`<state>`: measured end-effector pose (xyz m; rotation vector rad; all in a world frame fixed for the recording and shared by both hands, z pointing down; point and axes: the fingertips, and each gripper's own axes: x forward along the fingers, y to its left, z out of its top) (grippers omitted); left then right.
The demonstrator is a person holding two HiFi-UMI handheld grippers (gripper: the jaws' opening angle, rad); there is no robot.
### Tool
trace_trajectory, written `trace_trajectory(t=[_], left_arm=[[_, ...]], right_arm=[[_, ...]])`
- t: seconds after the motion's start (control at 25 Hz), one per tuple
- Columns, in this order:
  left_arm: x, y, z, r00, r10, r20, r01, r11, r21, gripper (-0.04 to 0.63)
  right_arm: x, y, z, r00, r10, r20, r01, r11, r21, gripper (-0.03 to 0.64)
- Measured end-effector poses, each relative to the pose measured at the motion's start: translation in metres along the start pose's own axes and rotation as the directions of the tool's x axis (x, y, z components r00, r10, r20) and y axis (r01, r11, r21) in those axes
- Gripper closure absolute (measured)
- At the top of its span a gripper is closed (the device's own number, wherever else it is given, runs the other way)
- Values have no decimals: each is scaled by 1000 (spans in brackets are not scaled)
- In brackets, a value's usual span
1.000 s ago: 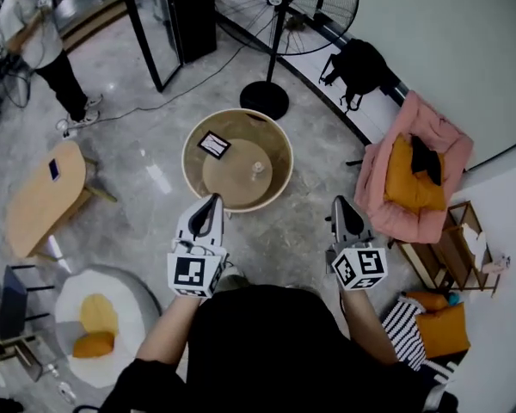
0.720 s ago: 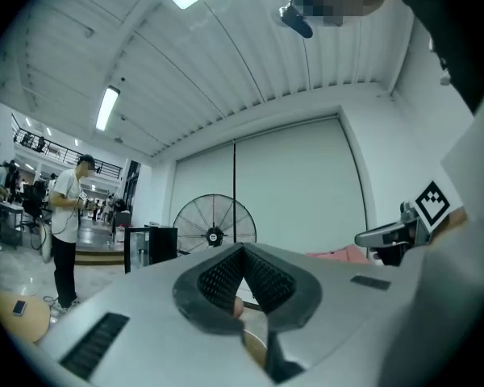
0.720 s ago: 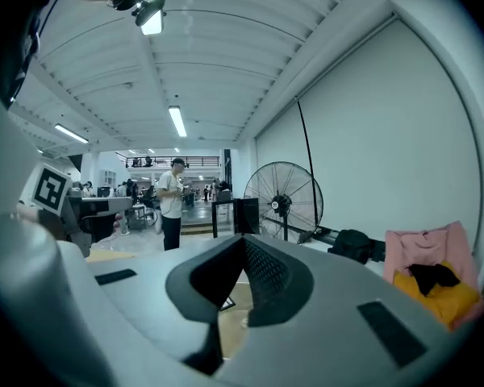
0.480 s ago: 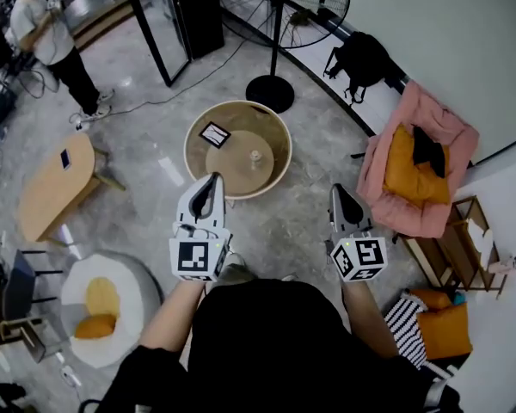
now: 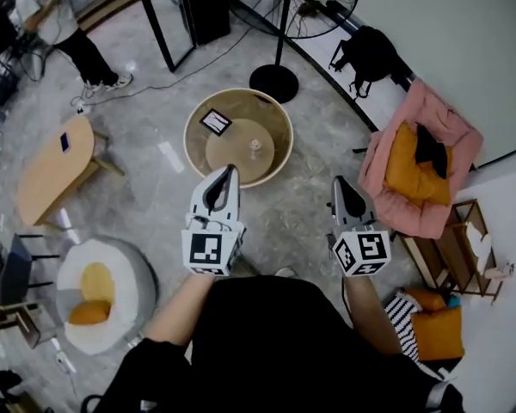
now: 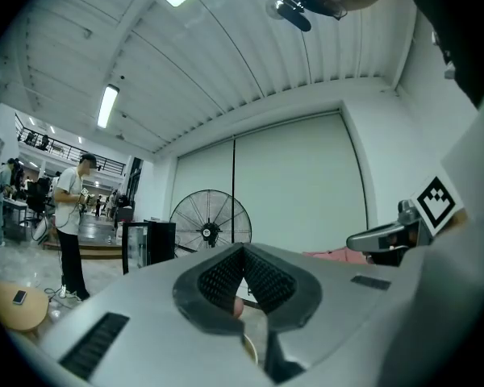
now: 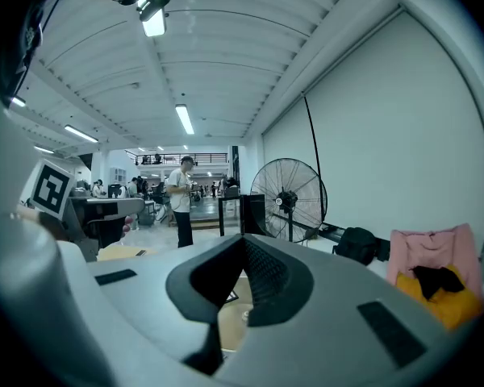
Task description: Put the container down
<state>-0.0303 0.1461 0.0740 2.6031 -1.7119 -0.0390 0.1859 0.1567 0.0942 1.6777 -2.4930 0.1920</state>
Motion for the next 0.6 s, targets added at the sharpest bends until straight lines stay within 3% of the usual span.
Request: trace_trajectory(t=[0.6], left_arm=[[9,80,-7,999,-30,-12,30,999,-12,575]], right_arm=[[70,65,15,1000,8,11,-8,999,-52,595]])
